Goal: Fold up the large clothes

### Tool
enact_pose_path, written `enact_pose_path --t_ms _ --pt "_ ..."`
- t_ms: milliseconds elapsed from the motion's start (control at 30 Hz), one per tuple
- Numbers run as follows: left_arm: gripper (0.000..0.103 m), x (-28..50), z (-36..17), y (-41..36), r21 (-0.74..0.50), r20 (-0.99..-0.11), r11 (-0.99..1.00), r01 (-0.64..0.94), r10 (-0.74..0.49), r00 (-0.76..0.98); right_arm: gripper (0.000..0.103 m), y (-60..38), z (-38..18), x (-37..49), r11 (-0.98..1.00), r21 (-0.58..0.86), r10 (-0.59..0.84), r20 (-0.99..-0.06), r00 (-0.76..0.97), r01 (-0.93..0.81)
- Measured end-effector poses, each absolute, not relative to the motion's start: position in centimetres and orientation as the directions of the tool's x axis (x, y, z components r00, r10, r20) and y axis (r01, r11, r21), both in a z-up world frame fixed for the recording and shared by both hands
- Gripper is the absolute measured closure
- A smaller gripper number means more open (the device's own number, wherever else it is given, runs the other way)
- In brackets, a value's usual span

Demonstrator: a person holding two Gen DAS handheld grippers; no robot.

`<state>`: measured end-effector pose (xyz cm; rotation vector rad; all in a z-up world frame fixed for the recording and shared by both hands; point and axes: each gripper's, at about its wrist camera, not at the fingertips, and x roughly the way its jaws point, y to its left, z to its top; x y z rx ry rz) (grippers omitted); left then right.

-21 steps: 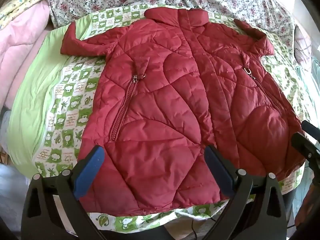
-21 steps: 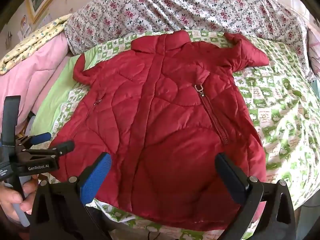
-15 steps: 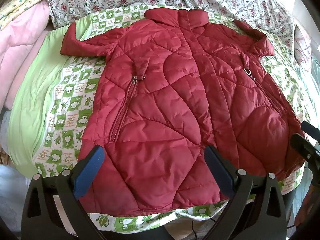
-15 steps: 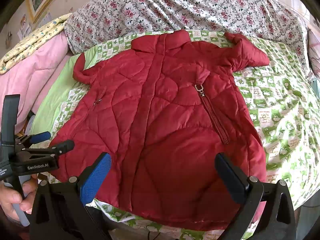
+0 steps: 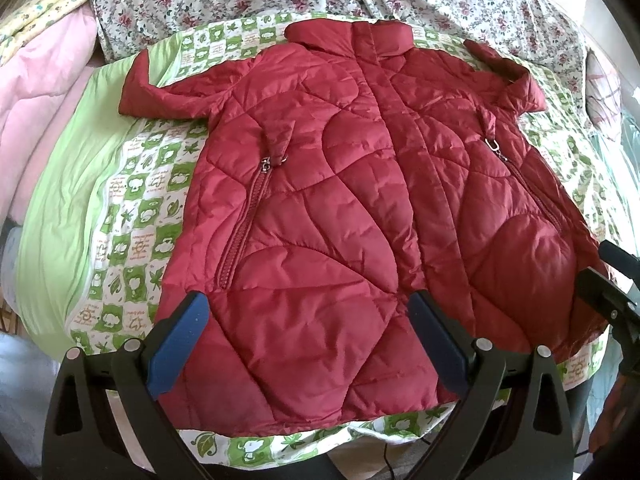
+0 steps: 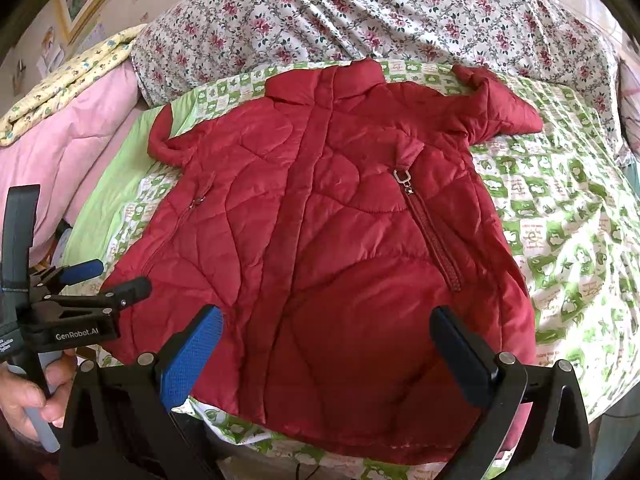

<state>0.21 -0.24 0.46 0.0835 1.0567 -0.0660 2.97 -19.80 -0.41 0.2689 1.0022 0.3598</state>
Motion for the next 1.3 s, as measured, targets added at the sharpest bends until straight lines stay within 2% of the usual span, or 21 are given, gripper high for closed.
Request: enact_pose_path --t_ms 167,600,733,900,1300 --pt "0.003 0.2 0.4 -0.2 0.034 -0.863 0.995 0.092 -0.018 0.504 0.000 -19.8 -0.4 3.1 0.908 0.382 0.414 -0.769 0.486 -0.170" --pt "0.003 1.2 -0.6 -0.4 0.099 -0.924 0.988 0.118 0.048 0.380 0.000 -19.7 -0.7 3.9 0.906 0.388 0.420 -0.770 0.480 -0.172" --pt "0.003 1.5 -0.8 -0.3 0.050 -0.922 0.990 0.129 -0.004 0.388 0.000 -20.1 -0.8 4.4 0.907 0.387 0.417 -0.770 0.483 -0.167" --pt "0.003 1.9 -0.8 -0.4 0.062 -0.913 0.989 0.134 0.001 0.409 0.000 -20.9 -0.8 5.4 0.907 0.392 0.416 -0.768 0.487 -0.156" --pt "0.003 4.9 -1.5 -0.2 -0.063 -0.921 0.987 0.151 -0.116 0.371 0.000 -24.2 -0.9 9.4 0.901 0.420 0.414 -0.760 0.501 -0.108"
